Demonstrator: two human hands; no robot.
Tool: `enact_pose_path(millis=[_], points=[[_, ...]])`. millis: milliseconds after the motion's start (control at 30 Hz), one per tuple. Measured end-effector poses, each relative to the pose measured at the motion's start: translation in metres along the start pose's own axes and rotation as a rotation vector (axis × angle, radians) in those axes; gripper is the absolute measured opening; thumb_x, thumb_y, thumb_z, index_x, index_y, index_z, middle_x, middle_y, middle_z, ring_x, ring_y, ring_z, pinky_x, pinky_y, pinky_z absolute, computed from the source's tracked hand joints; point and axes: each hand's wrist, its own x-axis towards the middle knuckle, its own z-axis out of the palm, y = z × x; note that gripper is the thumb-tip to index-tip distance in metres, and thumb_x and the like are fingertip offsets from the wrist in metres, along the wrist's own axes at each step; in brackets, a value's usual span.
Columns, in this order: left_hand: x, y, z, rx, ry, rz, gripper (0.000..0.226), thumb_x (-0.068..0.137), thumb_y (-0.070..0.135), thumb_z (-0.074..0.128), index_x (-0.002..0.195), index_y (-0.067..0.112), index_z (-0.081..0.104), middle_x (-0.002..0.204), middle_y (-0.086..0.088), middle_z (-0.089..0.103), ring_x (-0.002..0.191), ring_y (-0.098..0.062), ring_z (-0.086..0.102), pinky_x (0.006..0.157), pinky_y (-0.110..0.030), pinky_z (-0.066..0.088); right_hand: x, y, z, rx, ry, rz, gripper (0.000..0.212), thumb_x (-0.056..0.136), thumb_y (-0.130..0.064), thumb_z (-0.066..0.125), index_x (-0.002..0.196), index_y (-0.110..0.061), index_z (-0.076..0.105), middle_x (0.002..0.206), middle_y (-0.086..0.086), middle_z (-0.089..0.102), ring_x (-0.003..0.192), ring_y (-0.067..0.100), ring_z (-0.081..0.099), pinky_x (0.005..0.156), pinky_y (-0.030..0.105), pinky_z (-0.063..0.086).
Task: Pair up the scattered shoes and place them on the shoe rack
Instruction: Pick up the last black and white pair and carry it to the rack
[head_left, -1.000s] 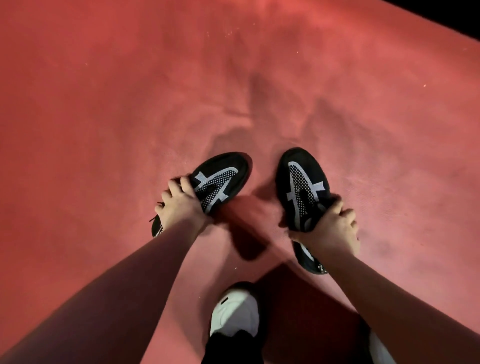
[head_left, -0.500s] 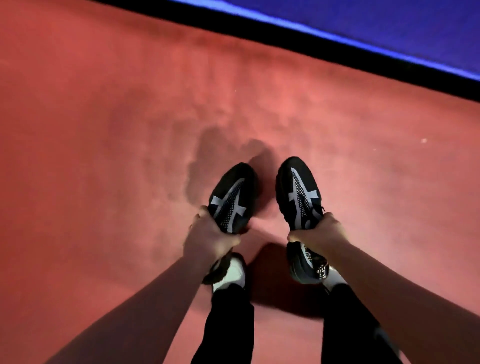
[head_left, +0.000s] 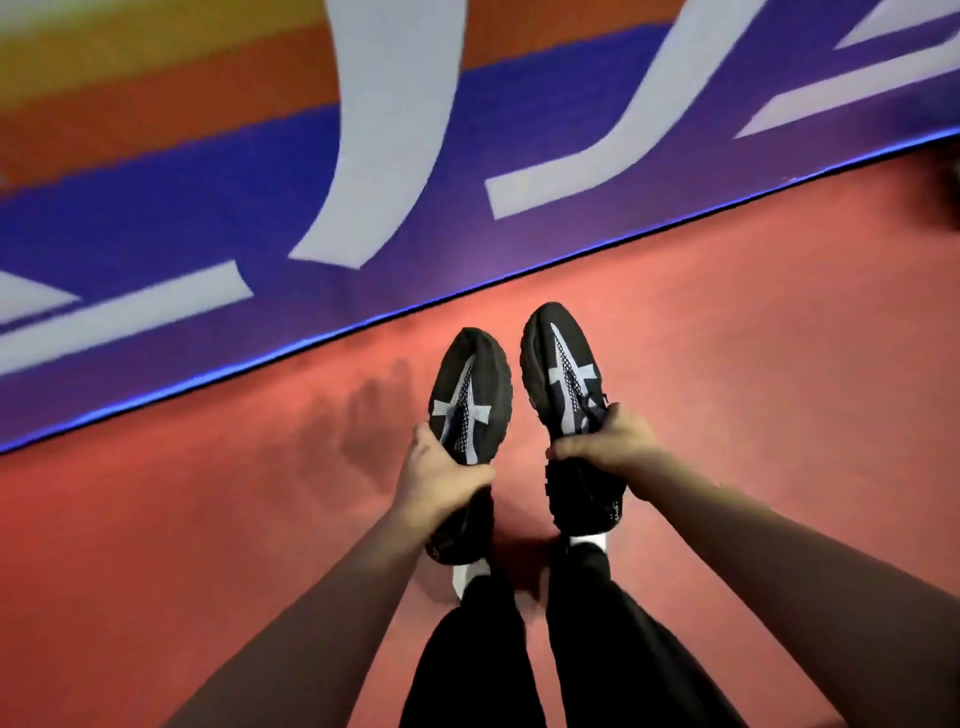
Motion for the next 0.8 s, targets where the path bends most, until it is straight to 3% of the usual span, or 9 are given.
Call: enact_pose_path(millis=[100, 167, 333, 467, 600, 700, 800], points=[[-0.039, 0.058, 0.008, 0.038, -0.011, 0.108, 0.072, 0.048, 0.030, 0.072, 0.112, 0.016, 0.041, 0.098, 0.001, 0.061, 0.091, -0.023, 0.060, 0.078, -0.028, 0.048, -0.028, 0.009, -0.058, 0.054, 0.050, -0.034, 0.032, 0.051, -0.030, 0.087, 0.069, -0.018, 0.063, 0.077, 0.002, 0.070, 0.073, 0.017, 0.066, 0.069, 0.027, 0.054], [-0.062, 0.098, 0.018, 0.037, -0.013, 0.157, 0.068, 0.055, 0.025, 0.075, 0.113, 0.018, 0.040, 0.101, 0.001, 0.061, 0.089, -0.021, 0.059, 0.075, -0.026, 0.044, -0.046, 0.017, -0.101, 0.118, 0.072, -0.066, 0.031, 0.050, -0.028, 0.087, 0.070, -0.017, 0.066, 0.073, -0.001, 0.071, 0.070, 0.016, 0.067, 0.068, 0.026, 0.055], [-0.111, 0.204, 0.062, 0.028, -0.017, 0.283, 0.064, 0.060, 0.021, 0.077, 0.113, 0.016, 0.041, 0.099, 0.003, 0.063, 0.085, -0.016, 0.061, 0.074, -0.025, 0.044, -0.081, 0.049, -0.210, 0.265, 0.182, -0.105, 0.032, 0.052, -0.028, 0.086, 0.072, -0.019, 0.063, 0.072, -0.005, 0.068, 0.069, 0.012, 0.066, 0.062, 0.023, 0.051], [-0.148, 0.291, 0.113, 0.082, -0.020, 0.414, 0.059, 0.064, 0.025, 0.076, 0.109, 0.011, 0.041, 0.083, 0.007, 0.057, 0.075, -0.010, 0.057, 0.058, -0.025, 0.041, -0.100, 0.080, -0.296, 0.342, 0.283, -0.140, 0.031, 0.053, -0.028, 0.086, 0.073, -0.020, 0.063, 0.071, -0.005, 0.066, 0.068, 0.012, 0.065, 0.061, 0.024, 0.050], [-0.170, 0.371, 0.167, 0.161, -0.043, 0.550, 0.065, 0.062, 0.030, 0.076, 0.113, 0.011, 0.040, 0.087, 0.005, 0.058, 0.087, -0.021, 0.059, 0.070, -0.028, 0.043, -0.106, 0.107, -0.379, 0.400, 0.427, -0.176, 0.040, 0.047, -0.033, 0.085, 0.080, -0.017, 0.069, 0.077, -0.001, 0.072, 0.071, 0.014, 0.069, 0.069, 0.030, 0.058], [-0.182, 0.422, 0.204, 0.211, -0.076, 0.650, 0.064, 0.065, 0.029, 0.075, 0.114, 0.012, 0.038, 0.085, 0.007, 0.055, 0.086, -0.020, 0.056, 0.070, -0.027, 0.041, -0.106, 0.122, -0.431, 0.448, 0.522, -0.160, 0.048, 0.044, -0.039, 0.085, 0.084, -0.017, 0.068, 0.080, 0.000, 0.071, 0.075, 0.016, 0.069, 0.069, 0.031, 0.058], [-0.190, 0.465, 0.242, 0.261, -0.141, 0.729, 0.064, 0.066, 0.027, 0.075, 0.116, 0.015, 0.037, 0.085, 0.010, 0.054, 0.086, -0.018, 0.056, 0.071, -0.027, 0.042, -0.103, 0.140, -0.473, 0.514, 0.587, -0.141, 0.044, 0.051, -0.037, 0.085, 0.086, -0.019, 0.066, 0.077, -0.003, 0.067, 0.076, 0.016, 0.066, 0.066, 0.028, 0.053]])
